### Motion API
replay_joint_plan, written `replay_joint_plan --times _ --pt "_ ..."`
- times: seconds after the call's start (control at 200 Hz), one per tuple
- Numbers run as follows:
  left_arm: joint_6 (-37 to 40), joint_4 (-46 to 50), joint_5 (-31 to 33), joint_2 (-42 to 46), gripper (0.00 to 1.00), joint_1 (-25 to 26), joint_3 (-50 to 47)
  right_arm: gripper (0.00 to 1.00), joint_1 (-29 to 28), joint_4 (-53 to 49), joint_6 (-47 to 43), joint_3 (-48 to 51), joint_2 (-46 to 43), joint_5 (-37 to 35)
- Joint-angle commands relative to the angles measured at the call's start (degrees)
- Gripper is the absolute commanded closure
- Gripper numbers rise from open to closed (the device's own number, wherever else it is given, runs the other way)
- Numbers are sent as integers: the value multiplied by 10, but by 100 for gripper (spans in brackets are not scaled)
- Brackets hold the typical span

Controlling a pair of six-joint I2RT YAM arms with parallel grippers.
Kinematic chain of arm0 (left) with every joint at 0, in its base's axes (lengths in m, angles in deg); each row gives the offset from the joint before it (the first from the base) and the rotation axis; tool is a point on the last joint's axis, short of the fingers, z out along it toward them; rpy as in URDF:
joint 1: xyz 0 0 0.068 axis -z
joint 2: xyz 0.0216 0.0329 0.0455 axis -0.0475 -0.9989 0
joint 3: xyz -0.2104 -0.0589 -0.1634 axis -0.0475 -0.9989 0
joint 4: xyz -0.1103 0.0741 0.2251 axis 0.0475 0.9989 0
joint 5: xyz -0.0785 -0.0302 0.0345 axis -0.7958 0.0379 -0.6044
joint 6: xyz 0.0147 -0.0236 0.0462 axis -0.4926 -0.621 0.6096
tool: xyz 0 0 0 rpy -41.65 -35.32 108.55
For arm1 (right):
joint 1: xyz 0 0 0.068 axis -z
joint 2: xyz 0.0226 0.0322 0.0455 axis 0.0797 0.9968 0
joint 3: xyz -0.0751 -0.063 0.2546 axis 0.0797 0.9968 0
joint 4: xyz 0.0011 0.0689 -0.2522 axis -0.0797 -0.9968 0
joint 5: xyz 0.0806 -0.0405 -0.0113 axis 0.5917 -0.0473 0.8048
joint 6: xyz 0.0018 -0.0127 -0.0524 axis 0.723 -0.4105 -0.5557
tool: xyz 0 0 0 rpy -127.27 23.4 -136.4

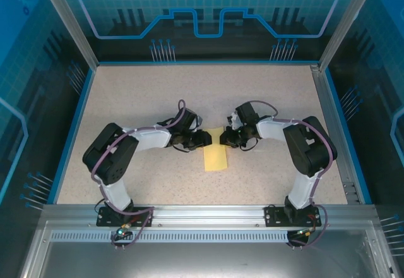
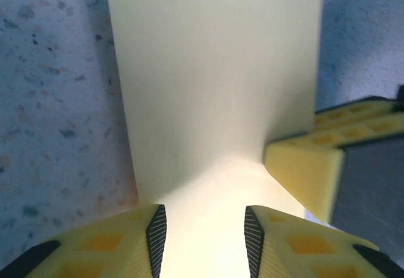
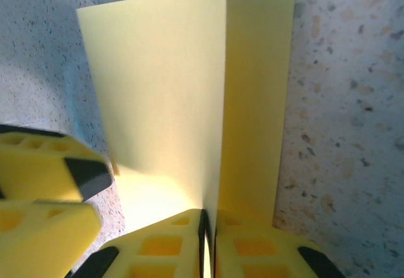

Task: Fold a paper plane with a square sheet of paper (pick it up from the middle)
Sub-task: Third fold the triangle at the center of the table.

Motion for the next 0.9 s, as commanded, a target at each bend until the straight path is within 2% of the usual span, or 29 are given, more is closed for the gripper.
replay_joint_plan --times 0.0,0.13,0.225,0.355,0.515,0.625,0.895 --pt "74 30 21 66 54 19 -13 91 8 0 16 6 -12 11" --pt "165 97 105 124 48 88 -8 93 9 10 31 8 -17 19" --pt "201 128 167 145 43 147 -10 93 9 6 34 7 -19 17" --pt "218 145 246 144 40 225 -7 93 9 7 39 8 -17 20" --pt "211 159 353 94 37 305 19 93 9 15 48 9 -16 29" --pt "208 175 405 55 35 326 41 93 8 12 48 8 -16 30" --pt "197 171 454 4 31 338 72 92 8 14 50 8 -14 34"
